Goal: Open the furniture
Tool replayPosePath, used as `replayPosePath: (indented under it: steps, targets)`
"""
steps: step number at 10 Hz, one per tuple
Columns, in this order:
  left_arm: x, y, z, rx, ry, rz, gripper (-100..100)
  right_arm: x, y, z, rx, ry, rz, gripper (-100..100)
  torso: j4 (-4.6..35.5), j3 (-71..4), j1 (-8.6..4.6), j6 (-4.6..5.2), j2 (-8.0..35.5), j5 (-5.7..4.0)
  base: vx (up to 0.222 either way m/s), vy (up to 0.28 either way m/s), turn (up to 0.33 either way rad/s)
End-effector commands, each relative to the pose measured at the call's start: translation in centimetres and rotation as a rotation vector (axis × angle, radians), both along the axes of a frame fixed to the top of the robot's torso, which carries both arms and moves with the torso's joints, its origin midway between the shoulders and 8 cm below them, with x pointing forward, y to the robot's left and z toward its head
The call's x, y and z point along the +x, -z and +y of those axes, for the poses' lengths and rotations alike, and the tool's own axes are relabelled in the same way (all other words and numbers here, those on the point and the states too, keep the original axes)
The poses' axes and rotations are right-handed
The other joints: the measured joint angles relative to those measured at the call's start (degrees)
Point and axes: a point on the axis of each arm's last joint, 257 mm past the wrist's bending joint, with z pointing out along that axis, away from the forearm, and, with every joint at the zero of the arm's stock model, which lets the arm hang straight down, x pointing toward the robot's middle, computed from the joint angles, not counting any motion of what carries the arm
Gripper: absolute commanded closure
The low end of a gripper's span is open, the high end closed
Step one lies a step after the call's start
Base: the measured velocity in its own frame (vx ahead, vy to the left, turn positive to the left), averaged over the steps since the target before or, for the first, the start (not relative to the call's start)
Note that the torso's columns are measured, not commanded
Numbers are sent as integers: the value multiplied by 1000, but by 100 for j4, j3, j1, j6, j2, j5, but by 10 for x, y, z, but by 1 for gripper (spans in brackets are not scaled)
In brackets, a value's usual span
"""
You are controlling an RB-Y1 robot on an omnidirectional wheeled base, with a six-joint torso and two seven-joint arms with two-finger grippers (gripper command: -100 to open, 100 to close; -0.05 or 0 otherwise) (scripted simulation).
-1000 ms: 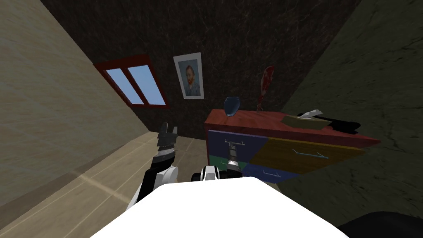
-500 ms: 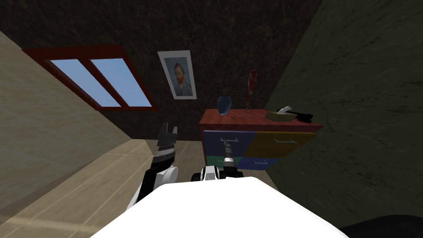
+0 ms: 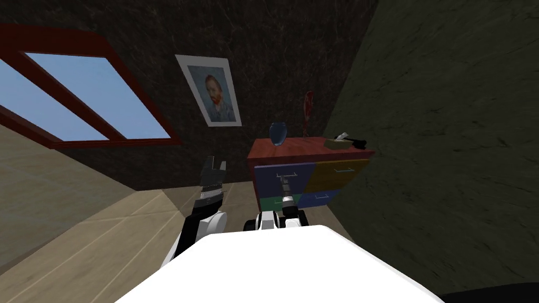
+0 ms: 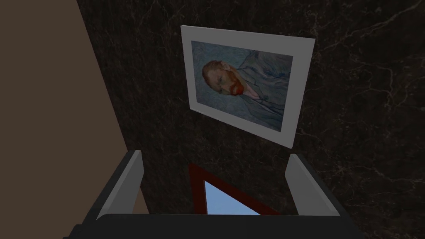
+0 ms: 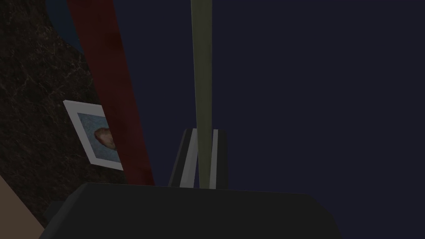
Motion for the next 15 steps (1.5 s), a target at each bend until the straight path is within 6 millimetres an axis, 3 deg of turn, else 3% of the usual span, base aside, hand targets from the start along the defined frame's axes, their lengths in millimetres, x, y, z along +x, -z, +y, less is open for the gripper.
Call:
replayPosePath:
  steps: [1, 2, 3, 5, 6, 8, 9, 11, 14, 15]
  targets:
    - [0, 0, 0, 0, 0, 0, 0, 9, 2, 32, -8, -104, 5, 100, -23, 2, -4, 18, -6, -5, -25, 38, -339]
    - [0, 0, 0, 0, 0, 0, 0, 12, -4, 34, -8, -109, -9, 100, -13, -6, -17, 21, -13, -4, -18, 20, -108]
    - [0, 0, 0, 0, 0, 0, 0, 12, 15, 47, -26, -170, 34, 100, 7, -5, -10, 7, -3, 0, -5, 32, -417]
    - [0, 0, 0, 0, 0, 0, 0, 21, -3, 54, -30, -186, -8, 100, -8, 1, -10, 20, -1, 0, -17, 42, -217]
    - [0, 0, 0, 0, 0, 0, 0, 21, 17, 65, -53, -245, 35, 100, 4, 4, -7, 8, 9, 2, -16, 35, -348]
    - [0, 0, 0, 0, 0, 0, 0, 30, -1, 72, -58, -259, -6, 100, -17, -2, -22, 29, -8, -1, -25, 31, -242]
    - [0, 0, 0, 0, 0, 0, 0, 30, 18, 81, -86, -313, 37, 100, -4, -4, -29, 22, -5, -2, -16, 35, -449]
    - [0, 0, 0, 0, 0, 0, 0, 38, 1, 87, -93, -325, -3, 100, -15, -5, -58, 52, -12, -7, -22, 39, -196]
    - [0, 0, 0, 0, 0, 0, 0, 37, -4, 65, -56, -256, -5, 100, 9, 11, -56, 29, 21, -8, -29, -32, 231]
    - [0, 0, 0, 0, 0, 0, 0, 36, -16, 56, -29, -220, -26, 100, 14, 18, -46, 39, 31, -4, -67, -51, 396]
